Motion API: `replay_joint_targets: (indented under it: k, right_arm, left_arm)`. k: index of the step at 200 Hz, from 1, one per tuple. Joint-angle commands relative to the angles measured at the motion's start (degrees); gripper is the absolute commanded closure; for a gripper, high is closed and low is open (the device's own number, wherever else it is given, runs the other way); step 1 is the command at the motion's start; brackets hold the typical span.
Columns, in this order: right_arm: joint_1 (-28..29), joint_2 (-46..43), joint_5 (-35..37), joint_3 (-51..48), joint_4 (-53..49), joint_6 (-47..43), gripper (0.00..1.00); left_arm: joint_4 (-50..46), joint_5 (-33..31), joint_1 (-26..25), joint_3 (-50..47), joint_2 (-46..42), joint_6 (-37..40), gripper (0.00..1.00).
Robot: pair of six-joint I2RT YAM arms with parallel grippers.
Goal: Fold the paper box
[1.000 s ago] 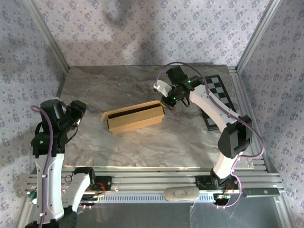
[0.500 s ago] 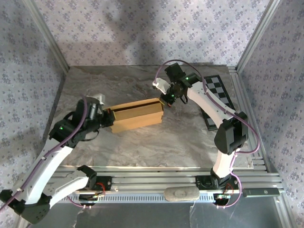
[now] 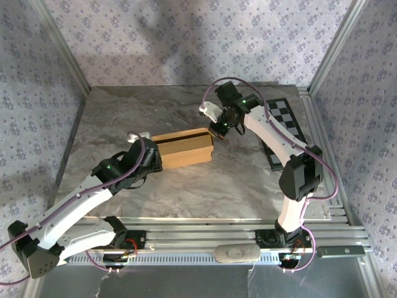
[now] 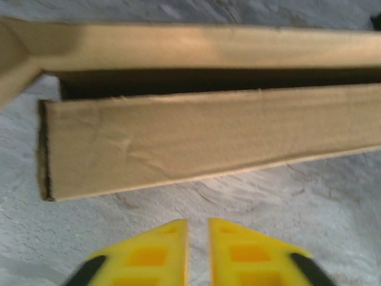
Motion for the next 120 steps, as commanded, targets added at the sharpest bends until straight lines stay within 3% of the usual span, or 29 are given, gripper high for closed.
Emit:
replay_joint_targets:
  k: [1,29,49,60,87,120]
  right_arm:
    - [-0.44,1.83,-0.96,0.96,-3.72,0.61,1.0]
    - [-0.54,2.23,-1.3,1.59,-3.62,0.59,1.0]
    - [-0.45,2.61,-1.51,2.35,-3.85,0.62,1.0]
    - [-0.38,2.79,-1.51,2.66,-4.14,0.68,1.0]
    - [-0.36,3.21,-1.79,3.44,-4.94,0.82,1.0]
    - [-0.44,3.44,-2.31,3.46,-5.25,1.0,1.0]
  left_arm:
    - [-1.51,-7.99,1.09,8.69,-2.06,7.25,0.7]
    - [-9.75,-13.2,8.54,16.21,-0.35,18.35,0.51]
    - [-12.4,-4.15,19.46,17.31,2.71,23.47,0.5]
    - [-12.25,-0.15,22.76,16.9,4.07,25.64,0.53]
    - [-9.44,5.27,24.01,14.65,5.75,31.83,0.56]
    - [-6.49,8.98,23.97,12.96,5.88,35.46,0.53]
